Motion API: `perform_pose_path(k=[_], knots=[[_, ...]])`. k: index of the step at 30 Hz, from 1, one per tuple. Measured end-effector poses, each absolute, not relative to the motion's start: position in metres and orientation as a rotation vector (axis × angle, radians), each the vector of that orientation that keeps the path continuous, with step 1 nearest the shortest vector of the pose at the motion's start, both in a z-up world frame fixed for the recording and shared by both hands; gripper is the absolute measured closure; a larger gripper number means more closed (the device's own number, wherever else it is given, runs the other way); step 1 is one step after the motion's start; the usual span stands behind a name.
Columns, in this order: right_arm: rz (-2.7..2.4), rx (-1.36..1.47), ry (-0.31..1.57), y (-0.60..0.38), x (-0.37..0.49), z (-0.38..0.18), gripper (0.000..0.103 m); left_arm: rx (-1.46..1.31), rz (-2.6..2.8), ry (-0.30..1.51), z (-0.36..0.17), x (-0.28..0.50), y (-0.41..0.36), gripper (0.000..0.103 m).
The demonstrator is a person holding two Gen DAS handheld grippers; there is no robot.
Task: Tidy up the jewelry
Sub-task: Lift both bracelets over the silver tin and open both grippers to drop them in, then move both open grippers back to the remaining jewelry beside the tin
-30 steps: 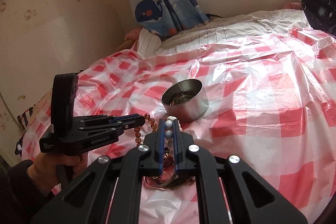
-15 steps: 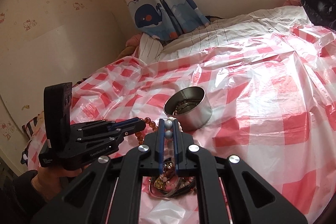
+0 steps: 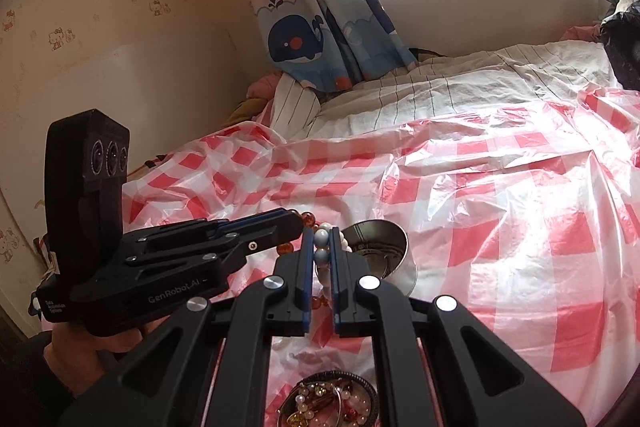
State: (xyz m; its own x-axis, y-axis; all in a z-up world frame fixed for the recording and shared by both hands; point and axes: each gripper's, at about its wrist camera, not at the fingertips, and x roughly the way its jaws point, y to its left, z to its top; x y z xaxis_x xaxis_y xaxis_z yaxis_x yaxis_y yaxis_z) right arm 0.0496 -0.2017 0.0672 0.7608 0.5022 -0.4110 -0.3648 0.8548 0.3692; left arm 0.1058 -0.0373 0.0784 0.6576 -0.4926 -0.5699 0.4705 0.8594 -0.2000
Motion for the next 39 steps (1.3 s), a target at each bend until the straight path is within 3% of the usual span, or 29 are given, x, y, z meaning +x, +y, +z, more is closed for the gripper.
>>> perform_pose_path(k=[7, 14, 16, 18, 22, 25, 29, 33, 39], knots=[[0.462, 0.211, 0.556, -0.185, 0.096, 0.056, 0.095, -0.086, -0.423, 0.841, 0.025, 0.159, -0.024, 0.091], [0.419, 0.234, 0.671, -0.191, 0.099, 0.032, 0.094, 0.012, -0.368, 0.828, 0.029, 0.136, -0.008, 0.078], [0.414, 0.238, 0.665, -0.196, 0.087, 0.035, 0.091, 0.059, -0.357, 0.814, 0.035, 0.123, -0.009, 0.074], [0.405, 0.243, 0.656, -0.203, 0.068, 0.038, 0.077, 0.111, -0.336, 0.798, 0.040, 0.106, -0.010, 0.066], [0.381, 0.253, 0.652, -0.215, 0.028, 0.038, 0.075, 0.179, -0.288, 0.759, 0.041, 0.073, -0.008, 0.047], [0.342, 0.262, 0.670, -0.223, 0.002, 0.029, 0.070, 0.178, -0.268, 0.759, 0.033, 0.062, -0.007, 0.038], [0.343, 0.305, 0.696, -0.225, 0.003, 0.022, 0.069, 0.222, -0.287, 0.769, 0.029, 0.059, -0.017, 0.036], [0.356, 0.271, 0.685, -0.219, 0.000, 0.025, 0.061, 0.259, -0.294, 0.748, 0.031, 0.054, -0.025, 0.032], [0.353, 0.251, 0.701, -0.217, 0.001, 0.025, 0.057, 0.309, -0.333, 0.777, 0.029, 0.054, -0.029, 0.024]])
